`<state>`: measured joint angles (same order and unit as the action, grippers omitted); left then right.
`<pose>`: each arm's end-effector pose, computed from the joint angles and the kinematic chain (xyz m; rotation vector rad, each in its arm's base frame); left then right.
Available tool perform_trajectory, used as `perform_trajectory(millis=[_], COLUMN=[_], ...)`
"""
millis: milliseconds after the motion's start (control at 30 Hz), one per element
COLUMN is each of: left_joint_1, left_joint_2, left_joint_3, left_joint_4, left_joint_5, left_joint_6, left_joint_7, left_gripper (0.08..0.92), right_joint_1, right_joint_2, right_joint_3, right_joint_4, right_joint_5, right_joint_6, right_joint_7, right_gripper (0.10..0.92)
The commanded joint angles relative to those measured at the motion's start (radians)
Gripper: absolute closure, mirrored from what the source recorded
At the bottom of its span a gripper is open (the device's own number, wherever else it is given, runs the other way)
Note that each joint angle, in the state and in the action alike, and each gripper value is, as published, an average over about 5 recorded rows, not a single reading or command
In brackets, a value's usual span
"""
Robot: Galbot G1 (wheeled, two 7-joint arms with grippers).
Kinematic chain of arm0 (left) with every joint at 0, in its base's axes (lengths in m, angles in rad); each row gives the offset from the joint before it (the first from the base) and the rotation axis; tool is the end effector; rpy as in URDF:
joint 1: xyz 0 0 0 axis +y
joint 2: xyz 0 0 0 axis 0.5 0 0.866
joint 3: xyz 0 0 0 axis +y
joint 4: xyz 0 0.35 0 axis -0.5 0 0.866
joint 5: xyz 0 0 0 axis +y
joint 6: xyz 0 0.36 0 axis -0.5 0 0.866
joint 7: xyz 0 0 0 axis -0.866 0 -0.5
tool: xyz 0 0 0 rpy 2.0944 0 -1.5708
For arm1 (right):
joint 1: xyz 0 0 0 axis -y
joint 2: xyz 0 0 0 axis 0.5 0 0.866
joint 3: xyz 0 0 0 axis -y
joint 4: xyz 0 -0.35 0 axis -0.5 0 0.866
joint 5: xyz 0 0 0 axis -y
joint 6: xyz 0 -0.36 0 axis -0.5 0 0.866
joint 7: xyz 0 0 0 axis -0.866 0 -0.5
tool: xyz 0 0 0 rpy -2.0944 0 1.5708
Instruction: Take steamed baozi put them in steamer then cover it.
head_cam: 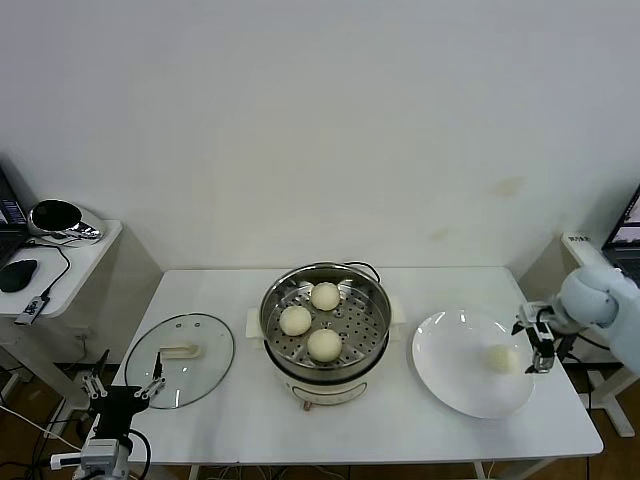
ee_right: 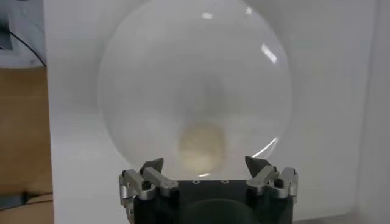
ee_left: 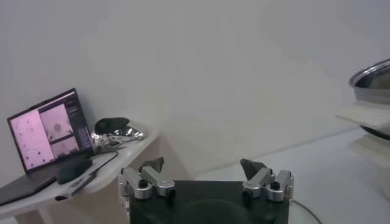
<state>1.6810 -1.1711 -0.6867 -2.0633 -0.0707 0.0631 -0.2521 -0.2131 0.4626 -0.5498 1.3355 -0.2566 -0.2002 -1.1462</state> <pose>0.1660 0.1174 -0.3027 0.2805 -2.9510 -0.5613 0.4596 -0.2510 -0.1914 1.0732 -1.3161 1.3554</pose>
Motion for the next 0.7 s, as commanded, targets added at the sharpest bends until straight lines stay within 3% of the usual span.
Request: perform_trajectory(millis=[33,533,700], left_joint_1=[0.003,-0.002,-0.003], left_joint_2=[-0.001,-0.001,-0.002], left_joint_3=[-0.005,-0.009,-0.007], left_joint_4=[0.0,0.011,0.015], left_joint_5=[0.002,0.002,0.002], left_joint_6=[0.0,-0.001,-0.003], left_joint_7=[0.0,-0.001,-0.001], left_gripper=[0.177,0.177,0.177], right_joint_1=[-0.156,-0.116,-0.111], right_joint_2=[0.08,0.189,0.192], right_joint_3=[0.13,0.14,0.139], right_joint_4=[-0.127,-0.212,-0.218], right_joint_5=[-0.079,-0.096,-0.104], right_joint_6=[0.02,0.033,0.032], right_joint_7=[0.012,0.057,0.062], right_gripper=[0.203,0.203,0.236])
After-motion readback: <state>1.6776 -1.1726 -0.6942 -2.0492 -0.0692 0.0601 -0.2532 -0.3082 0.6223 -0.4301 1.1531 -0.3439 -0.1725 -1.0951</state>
